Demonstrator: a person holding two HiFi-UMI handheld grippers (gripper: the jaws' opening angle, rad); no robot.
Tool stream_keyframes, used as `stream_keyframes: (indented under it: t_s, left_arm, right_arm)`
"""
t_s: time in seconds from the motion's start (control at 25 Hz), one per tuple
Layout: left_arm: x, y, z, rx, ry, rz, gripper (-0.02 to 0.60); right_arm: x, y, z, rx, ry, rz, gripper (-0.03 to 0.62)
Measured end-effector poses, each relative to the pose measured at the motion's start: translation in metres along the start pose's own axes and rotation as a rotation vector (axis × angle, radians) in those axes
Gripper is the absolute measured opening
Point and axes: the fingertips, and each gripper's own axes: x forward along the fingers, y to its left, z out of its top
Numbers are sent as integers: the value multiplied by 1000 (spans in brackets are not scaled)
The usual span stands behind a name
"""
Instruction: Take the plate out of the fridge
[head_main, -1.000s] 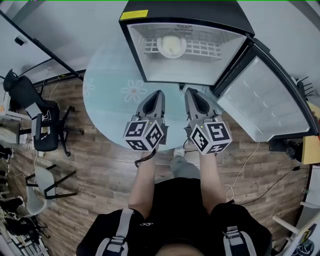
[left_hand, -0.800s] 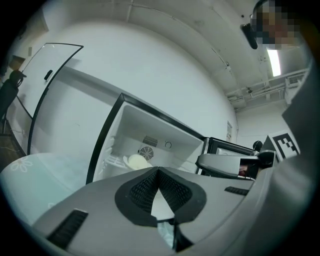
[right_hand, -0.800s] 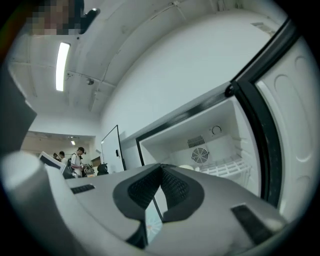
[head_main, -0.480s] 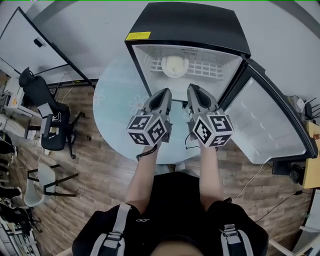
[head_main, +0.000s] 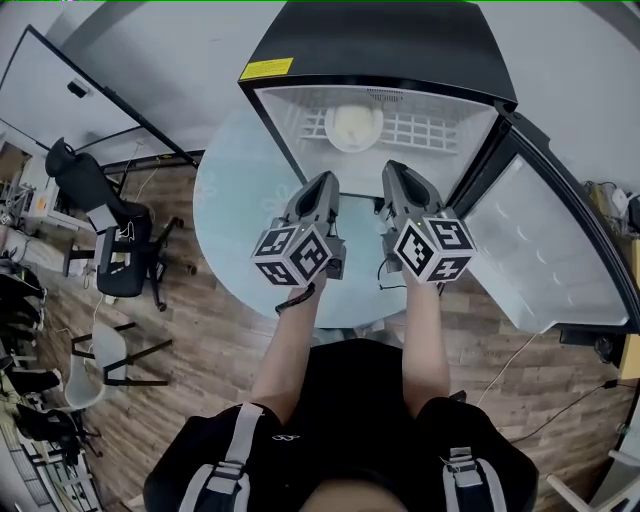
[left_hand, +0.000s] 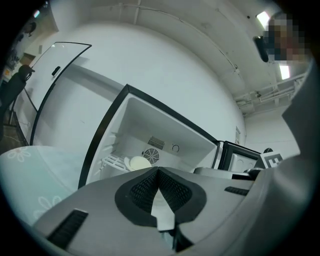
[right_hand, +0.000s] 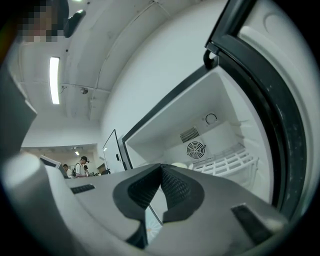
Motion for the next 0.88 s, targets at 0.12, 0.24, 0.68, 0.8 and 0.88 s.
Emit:
stream_keyframes:
  t_s: [0.12,0.24,0.68,0.8,0.88]
  left_arm:
    - [9,4,1,-39,-12,6,0]
    - [18,10,-5,-72,2,16,2]
    - [45,35,-12,-170,19,28,68]
    - [51,44,-15,-203,19,36,72]
    - [54,51,-18,-231,15,48,72]
  right_arm:
    - [3,-10,-1,40,-22,15,8]
    - [4,-13,8,78,-99,67,8]
    - [39,-24,-12,109,-56,55,83]
    - [47,-24,-22,108,-19,53,83]
    - [50,-23,-28,111,-6,57,83]
